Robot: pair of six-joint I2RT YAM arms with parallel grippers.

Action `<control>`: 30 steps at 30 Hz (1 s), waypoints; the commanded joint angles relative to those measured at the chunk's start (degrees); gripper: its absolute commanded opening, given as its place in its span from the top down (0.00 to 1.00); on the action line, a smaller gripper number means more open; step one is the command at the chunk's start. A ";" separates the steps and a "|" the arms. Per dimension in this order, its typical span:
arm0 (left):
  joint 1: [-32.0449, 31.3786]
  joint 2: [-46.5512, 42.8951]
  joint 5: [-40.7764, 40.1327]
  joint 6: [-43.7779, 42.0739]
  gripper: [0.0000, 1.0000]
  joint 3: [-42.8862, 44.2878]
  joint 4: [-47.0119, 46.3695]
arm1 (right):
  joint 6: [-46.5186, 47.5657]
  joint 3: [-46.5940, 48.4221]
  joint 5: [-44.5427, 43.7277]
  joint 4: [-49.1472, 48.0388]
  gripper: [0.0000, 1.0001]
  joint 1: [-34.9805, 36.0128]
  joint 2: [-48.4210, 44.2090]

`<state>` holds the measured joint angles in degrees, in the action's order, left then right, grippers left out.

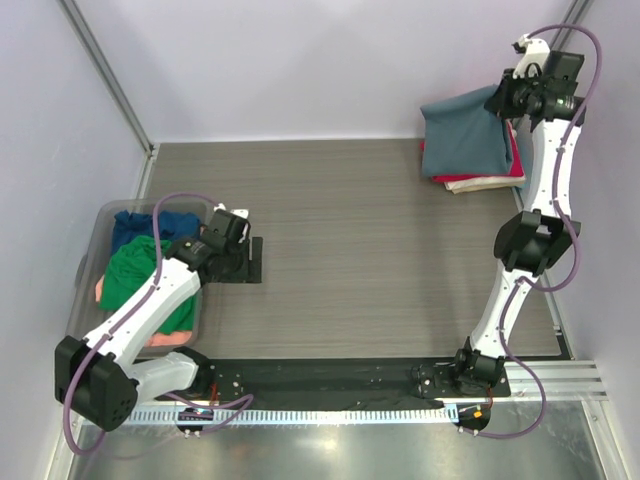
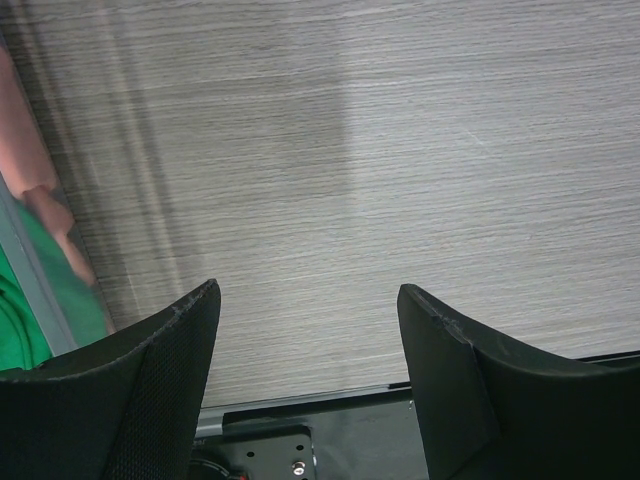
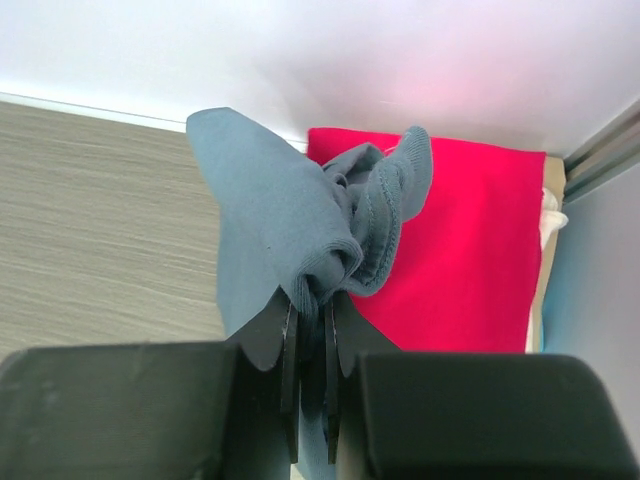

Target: Fold and stack the t-shirts

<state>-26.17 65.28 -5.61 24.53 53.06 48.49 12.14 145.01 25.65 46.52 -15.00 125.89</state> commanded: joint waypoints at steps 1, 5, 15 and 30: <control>-0.19 0.29 -1.07 -1.07 0.27 0.64 -1.56 | -0.63 3.61 2.65 -5.92 0.99 -1.16 0.58; -0.11 0.91 -1.07 -1.07 0.27 0.64 -1.56 | -1.07 4.40 3.09 -7.41 0.99 -2.57 2.87; -0.19 1.79 -2.04 -0.72 0.28 0.82 -1.12 | -3.78 4.32 4.49 -22.07 0.99 -5.47 12.89; -0.11 1.61 -4.50 -0.01 0.27 0.91 -0.59 | -9.24 -2.79 -10.69 -59.62 0.26 -5.65 28.45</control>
<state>-26.17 66.94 -8.97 24.62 53.06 48.53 2.52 142.37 21.63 -2.15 -20.84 155.59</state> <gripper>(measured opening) 0.726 0.658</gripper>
